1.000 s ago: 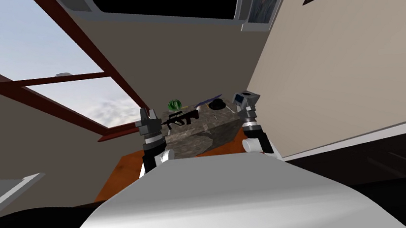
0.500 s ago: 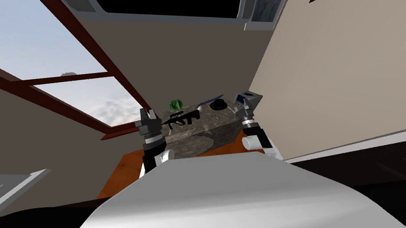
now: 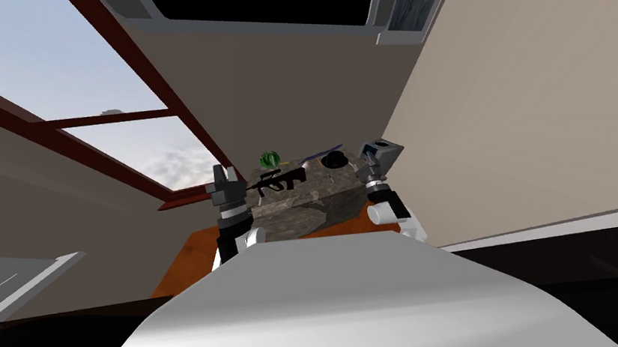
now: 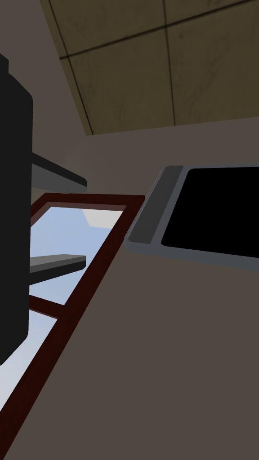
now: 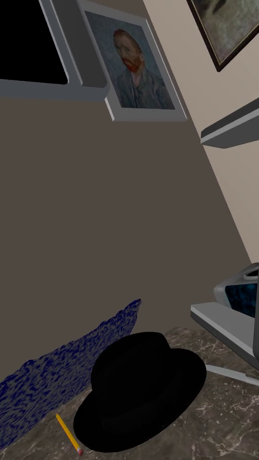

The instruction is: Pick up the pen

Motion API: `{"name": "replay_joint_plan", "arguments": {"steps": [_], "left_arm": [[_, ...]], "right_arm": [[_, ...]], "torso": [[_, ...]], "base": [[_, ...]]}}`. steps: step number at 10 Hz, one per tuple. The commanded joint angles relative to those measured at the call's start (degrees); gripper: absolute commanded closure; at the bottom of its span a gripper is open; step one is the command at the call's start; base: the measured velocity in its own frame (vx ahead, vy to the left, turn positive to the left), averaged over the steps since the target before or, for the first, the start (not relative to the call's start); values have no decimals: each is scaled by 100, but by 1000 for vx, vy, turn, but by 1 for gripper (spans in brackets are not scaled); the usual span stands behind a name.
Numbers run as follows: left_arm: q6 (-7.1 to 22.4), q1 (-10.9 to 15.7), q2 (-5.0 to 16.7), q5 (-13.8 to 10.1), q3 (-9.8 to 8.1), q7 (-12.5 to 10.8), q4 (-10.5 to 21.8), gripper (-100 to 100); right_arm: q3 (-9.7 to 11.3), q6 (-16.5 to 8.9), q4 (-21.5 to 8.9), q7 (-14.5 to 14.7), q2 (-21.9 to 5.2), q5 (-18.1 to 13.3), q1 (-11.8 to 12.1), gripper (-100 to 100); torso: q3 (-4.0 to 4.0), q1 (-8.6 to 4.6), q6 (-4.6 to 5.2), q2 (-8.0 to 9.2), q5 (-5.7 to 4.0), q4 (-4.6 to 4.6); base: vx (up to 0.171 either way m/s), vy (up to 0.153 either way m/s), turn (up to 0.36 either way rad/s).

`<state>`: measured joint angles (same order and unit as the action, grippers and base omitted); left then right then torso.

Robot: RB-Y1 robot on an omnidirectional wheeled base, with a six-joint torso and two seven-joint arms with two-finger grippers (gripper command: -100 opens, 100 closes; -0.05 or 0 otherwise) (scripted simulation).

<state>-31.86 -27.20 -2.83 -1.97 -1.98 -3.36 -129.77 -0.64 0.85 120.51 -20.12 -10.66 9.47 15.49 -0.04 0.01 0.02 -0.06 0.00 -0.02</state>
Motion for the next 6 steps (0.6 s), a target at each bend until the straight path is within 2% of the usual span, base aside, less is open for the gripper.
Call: {"name": "replay_joint_plan", "arguments": {"steps": [1, 2, 5, 6], "left_arm": [[0, 0, 0, 0, 0, 0, 0, 0], [0, 0, 0, 0, 0, 0, 0, 0], [0, 0, 0, 0, 0, 0, 0, 0], [0, 0, 0, 0, 0, 0, 0, 0]], "right_arm": [[-13, -286, -117, -286, -43, 81, -164, -100], [-13, -391, -117, -379, -43, 81, -164, -100], [-37, -892, -305, -873, -125, 228, -437, -100], [-37, -1048, -305, -1000, -125, 228, -437, -100]], "torso": [[0, 0, 0, 0, 0, 0], [-1, 0, -2, -1, 0, 0], [-1, 0, 0, -1, 0, 0], [-1, 0, -1, -2, 0, 0]], "base": [[16, 3, 52], [14, 2, 34], [18, 2, 48], [15, 1, 30]]}}
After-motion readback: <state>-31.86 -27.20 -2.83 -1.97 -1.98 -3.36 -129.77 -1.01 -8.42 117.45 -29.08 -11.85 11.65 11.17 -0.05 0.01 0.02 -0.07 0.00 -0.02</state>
